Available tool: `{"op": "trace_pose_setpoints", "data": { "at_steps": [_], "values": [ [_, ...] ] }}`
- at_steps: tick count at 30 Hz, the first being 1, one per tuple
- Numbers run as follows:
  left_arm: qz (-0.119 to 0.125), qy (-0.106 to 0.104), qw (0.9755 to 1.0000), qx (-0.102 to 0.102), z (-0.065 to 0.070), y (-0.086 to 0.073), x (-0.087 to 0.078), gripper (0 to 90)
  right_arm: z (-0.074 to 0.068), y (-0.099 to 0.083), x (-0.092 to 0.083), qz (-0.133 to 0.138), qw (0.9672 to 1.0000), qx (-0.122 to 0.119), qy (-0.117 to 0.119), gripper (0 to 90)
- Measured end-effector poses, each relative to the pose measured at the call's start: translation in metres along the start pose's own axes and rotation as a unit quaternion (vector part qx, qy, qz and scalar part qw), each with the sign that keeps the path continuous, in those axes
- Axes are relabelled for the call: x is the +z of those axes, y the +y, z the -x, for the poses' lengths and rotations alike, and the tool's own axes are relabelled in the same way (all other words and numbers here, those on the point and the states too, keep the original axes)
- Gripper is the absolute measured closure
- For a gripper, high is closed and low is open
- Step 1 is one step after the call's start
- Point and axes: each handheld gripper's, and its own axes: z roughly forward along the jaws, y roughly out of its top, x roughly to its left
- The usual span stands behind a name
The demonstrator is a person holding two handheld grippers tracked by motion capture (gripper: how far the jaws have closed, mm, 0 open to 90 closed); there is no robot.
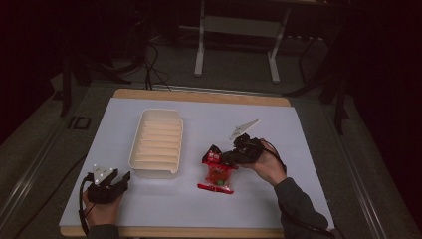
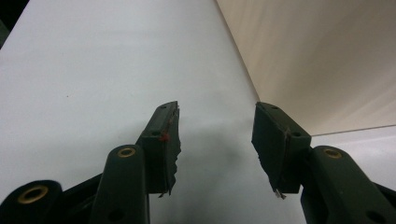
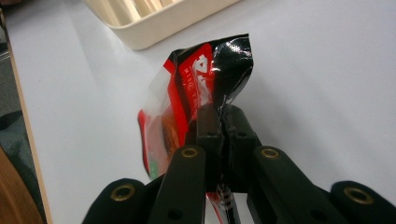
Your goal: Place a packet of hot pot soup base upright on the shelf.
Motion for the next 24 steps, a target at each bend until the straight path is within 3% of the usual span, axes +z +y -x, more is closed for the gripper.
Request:
{"op": "trace_pose_setpoints", "data": {
  "at_steps": [24],
  "values": [
    [0.002, -0.001, 1.0000, 0.000, 0.000, 0.000, 0.000, 51.2, -0.008, 0.023, -0.014, 0.011, 0.9994, -0.027, -0.017, 87.4]
  ]
}}
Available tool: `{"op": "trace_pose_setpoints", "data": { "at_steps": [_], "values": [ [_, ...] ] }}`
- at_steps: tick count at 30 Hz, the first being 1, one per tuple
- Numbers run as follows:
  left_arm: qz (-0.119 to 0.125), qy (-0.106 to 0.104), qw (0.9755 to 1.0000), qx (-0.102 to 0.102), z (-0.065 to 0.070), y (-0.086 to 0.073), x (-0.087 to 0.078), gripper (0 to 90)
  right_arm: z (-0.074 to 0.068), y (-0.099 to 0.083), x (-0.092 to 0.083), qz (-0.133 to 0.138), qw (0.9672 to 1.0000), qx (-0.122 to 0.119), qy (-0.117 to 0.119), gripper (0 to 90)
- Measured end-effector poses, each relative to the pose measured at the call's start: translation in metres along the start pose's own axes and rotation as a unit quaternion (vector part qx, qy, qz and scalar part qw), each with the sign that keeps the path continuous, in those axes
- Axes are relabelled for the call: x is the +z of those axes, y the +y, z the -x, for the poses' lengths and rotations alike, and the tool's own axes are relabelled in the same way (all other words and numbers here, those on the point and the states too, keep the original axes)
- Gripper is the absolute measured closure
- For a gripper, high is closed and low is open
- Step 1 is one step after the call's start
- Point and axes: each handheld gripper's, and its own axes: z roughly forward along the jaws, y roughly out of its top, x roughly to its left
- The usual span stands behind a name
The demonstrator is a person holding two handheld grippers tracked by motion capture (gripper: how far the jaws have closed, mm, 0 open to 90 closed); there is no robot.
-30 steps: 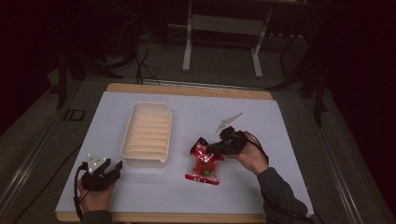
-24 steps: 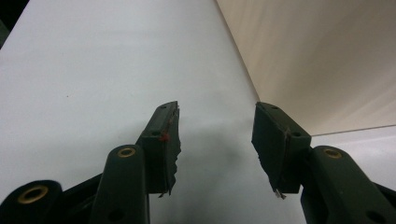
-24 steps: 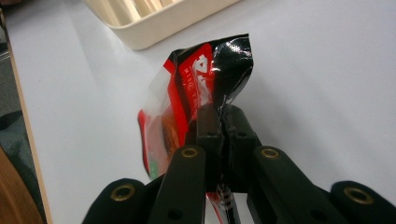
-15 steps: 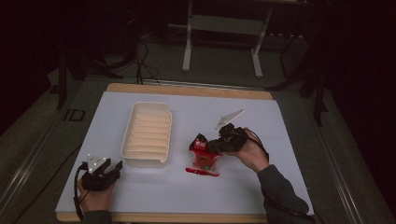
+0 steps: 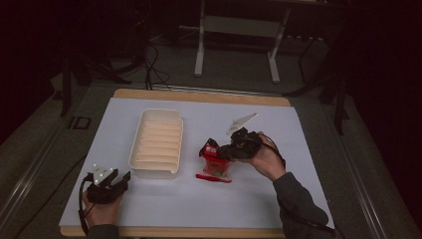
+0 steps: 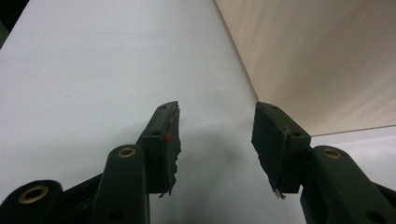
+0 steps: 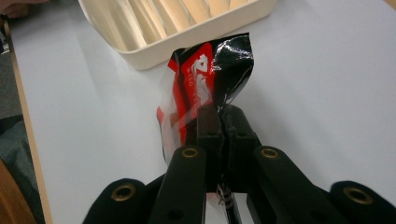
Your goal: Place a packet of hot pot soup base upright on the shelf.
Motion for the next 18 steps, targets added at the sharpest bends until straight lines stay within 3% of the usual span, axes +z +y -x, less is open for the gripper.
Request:
{"op": "trace_pose_setpoints", "data": {
  "at_steps": [18],
  "values": [
    [0.000, 0.000, 1.0000, 0.000, 0.000, 0.000, 0.000, 51.2, -0.003, 0.013, -0.008, 0.012, 0.9998, -0.010, -0.009, 87.3]
  ]
}}
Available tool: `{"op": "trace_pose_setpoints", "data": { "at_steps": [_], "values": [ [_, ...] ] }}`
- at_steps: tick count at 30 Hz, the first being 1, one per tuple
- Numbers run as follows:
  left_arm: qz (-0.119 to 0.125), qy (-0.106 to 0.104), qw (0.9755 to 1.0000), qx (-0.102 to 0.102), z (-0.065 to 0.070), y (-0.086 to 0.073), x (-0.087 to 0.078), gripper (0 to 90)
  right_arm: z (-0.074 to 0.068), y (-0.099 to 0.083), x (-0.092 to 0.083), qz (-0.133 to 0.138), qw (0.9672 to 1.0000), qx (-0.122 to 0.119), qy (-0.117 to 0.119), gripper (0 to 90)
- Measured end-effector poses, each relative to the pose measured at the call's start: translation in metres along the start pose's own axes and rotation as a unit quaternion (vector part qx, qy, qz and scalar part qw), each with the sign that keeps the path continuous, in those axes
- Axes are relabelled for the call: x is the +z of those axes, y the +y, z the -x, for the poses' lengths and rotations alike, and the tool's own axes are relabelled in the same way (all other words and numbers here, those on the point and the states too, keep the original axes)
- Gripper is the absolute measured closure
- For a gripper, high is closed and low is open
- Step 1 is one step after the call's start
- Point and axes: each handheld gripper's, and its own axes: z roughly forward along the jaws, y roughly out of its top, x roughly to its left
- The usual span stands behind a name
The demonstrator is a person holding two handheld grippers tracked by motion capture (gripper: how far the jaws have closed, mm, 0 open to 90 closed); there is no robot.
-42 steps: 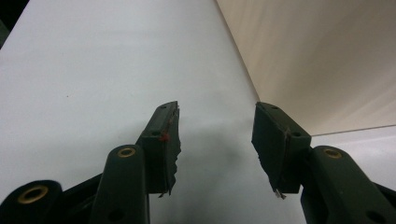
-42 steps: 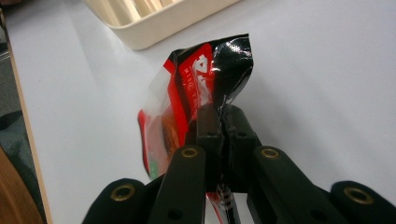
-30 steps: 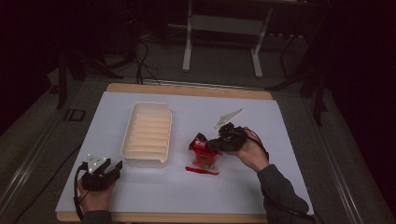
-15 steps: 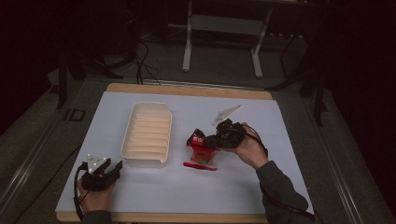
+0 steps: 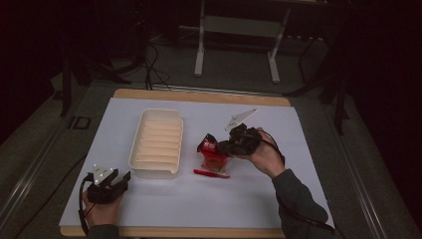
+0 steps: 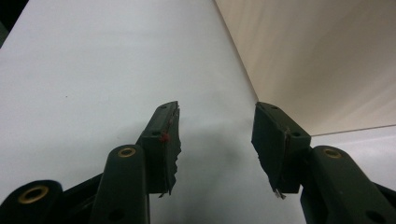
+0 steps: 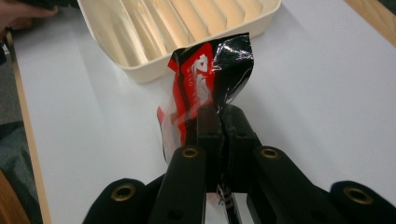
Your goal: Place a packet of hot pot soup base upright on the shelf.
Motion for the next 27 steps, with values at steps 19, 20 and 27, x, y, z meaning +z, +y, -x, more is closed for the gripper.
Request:
{"op": "trace_pose_setpoints", "data": {
  "at_steps": [19, 20, 27],
  "values": [
    [0.000, -0.001, 1.0000, -0.001, 0.000, 0.000, 0.000, 51.2, -0.003, 0.019, -0.003, 0.023, 0.9997, -0.008, -0.001, 87.3],
    [0.000, -0.001, 1.0000, -0.001, 0.000, 0.000, 0.000, 51.2, -0.003, 0.019, -0.003, 0.023, 0.9997, -0.008, -0.001, 87.3],
    [0.001, -0.001, 1.0000, 0.000, 0.000, 0.000, 0.000, 51.2, -0.004, 0.026, -0.002, 0.028, 0.9996, -0.011, -0.001, 87.3]
  ]
}}
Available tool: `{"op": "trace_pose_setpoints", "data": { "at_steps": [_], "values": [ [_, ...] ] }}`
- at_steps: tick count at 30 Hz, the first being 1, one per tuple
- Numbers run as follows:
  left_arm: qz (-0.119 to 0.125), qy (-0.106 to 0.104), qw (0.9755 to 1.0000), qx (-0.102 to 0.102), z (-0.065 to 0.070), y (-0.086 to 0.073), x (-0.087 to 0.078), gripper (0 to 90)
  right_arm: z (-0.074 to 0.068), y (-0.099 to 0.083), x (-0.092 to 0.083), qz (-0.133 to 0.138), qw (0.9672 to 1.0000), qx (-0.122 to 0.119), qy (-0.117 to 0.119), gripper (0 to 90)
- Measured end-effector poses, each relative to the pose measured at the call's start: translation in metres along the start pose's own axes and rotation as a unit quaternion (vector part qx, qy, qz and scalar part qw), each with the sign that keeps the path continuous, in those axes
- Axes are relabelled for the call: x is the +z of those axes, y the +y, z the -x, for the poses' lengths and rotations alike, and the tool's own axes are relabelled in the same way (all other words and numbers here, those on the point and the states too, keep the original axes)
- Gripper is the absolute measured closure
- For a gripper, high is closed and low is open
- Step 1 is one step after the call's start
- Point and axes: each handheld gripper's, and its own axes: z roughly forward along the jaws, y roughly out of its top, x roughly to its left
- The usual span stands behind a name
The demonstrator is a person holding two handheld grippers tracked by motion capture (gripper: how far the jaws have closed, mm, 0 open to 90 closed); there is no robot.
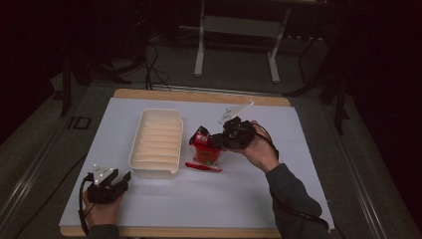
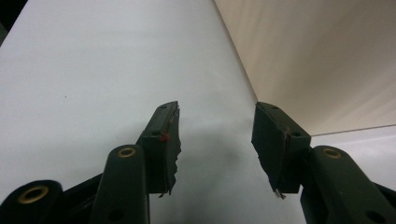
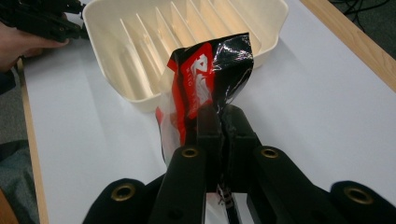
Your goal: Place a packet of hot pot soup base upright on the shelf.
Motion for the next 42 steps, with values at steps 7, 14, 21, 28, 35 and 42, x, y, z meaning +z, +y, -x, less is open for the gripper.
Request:
{"op": "trace_pose_setpoints", "data": {
  "at_steps": [7, 14, 21, 28, 35, 42],
  "values": [
    [0.000, 0.000, 1.0000, 0.000, 0.000, 0.000, 0.000, 51.2, -0.001, 0.005, 0.001, 0.004, 1.0000, 0.000, -0.001, 87.3],
    [0.000, -0.001, 1.0000, -0.001, 0.000, 0.000, 0.000, 51.3, -0.002, 0.009, 0.002, 0.009, 1.0000, 0.000, -0.001, 87.3],
    [0.000, -0.001, 1.0000, -0.001, 0.000, 0.000, 0.000, 51.2, -0.004, 0.014, 0.005, 0.010, 0.9999, -0.002, -0.002, 87.3],
    [0.001, -0.001, 1.0000, -0.001, 0.000, 0.000, 0.000, 51.3, -0.006, 0.017, 0.007, 0.016, 0.9999, -0.003, -0.001, 87.2],
    [0.001, -0.001, 1.0000, 0.000, 0.000, 0.000, 0.000, 51.2, -0.007, 0.021, 0.010, 0.020, 0.9998, -0.003, -0.001, 87.2],
    [0.001, -0.002, 1.0000, 0.000, 0.000, 0.000, 0.000, 51.3, -0.009, 0.025, 0.015, 0.019, 0.9998, -0.005, -0.001, 87.2]
  ]
}}
